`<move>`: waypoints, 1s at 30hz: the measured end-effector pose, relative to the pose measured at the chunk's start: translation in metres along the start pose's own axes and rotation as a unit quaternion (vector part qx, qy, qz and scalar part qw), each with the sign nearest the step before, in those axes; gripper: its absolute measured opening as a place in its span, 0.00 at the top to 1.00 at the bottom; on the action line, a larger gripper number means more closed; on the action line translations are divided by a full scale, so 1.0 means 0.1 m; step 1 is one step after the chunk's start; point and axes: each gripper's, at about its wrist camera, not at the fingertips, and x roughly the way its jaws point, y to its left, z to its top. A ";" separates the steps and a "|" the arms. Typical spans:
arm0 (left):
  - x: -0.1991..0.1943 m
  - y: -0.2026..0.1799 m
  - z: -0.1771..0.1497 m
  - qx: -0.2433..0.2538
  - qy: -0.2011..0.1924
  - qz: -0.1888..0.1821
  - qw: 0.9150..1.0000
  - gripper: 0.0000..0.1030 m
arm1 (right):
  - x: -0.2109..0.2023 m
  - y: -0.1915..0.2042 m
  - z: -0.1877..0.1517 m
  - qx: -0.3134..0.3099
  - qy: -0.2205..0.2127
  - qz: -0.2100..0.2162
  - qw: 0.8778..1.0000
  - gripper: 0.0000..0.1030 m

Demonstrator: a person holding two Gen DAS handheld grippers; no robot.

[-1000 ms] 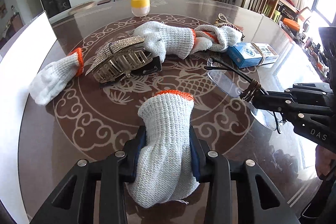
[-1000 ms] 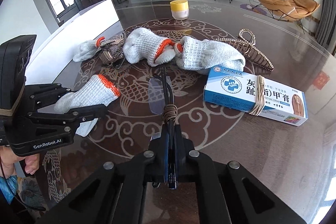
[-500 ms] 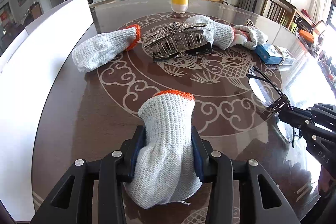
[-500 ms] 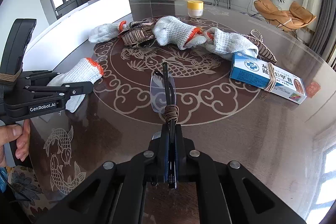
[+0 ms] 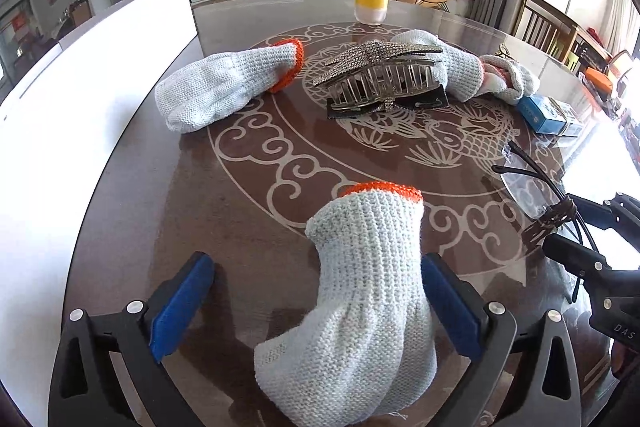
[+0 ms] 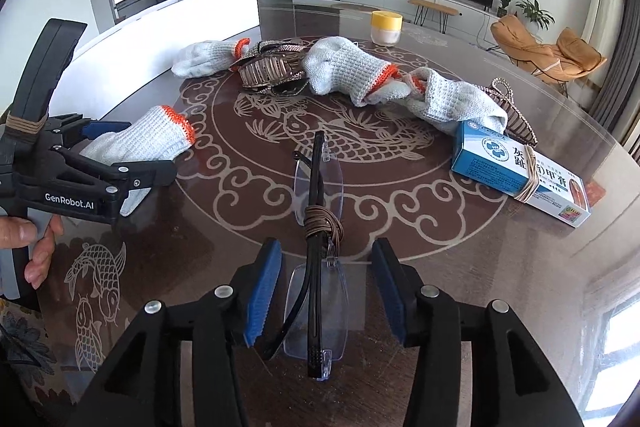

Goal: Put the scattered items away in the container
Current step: 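Lift the glasses with the right gripper while the left gripper lifts the glove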

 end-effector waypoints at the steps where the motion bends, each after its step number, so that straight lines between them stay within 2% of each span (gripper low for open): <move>1: -0.01 0.00 0.00 0.002 -0.001 -0.001 1.000 0.00 | 0.01 0.00 0.01 0.000 0.000 0.000 1.000 0.53; 4: 0.00 0.00 0.01 0.001 -0.002 -0.003 1.000 0.00 | 0.02 0.00 0.02 0.000 0.000 0.003 1.000 0.52; 6: 0.01 0.00 0.01 0.000 -0.002 -0.002 1.000 0.00 | 0.03 0.02 0.02 -0.004 0.001 0.006 1.000 0.47; 15: 0.01 0.00 0.01 -0.002 -0.002 -0.001 1.000 0.00 | 0.05 0.05 0.02 -0.012 0.005 0.014 1.000 0.37; 30: 0.02 0.00 0.00 -0.001 -0.004 -0.002 1.000 0.00 | 0.05 0.06 0.03 -0.014 0.005 0.015 1.000 0.35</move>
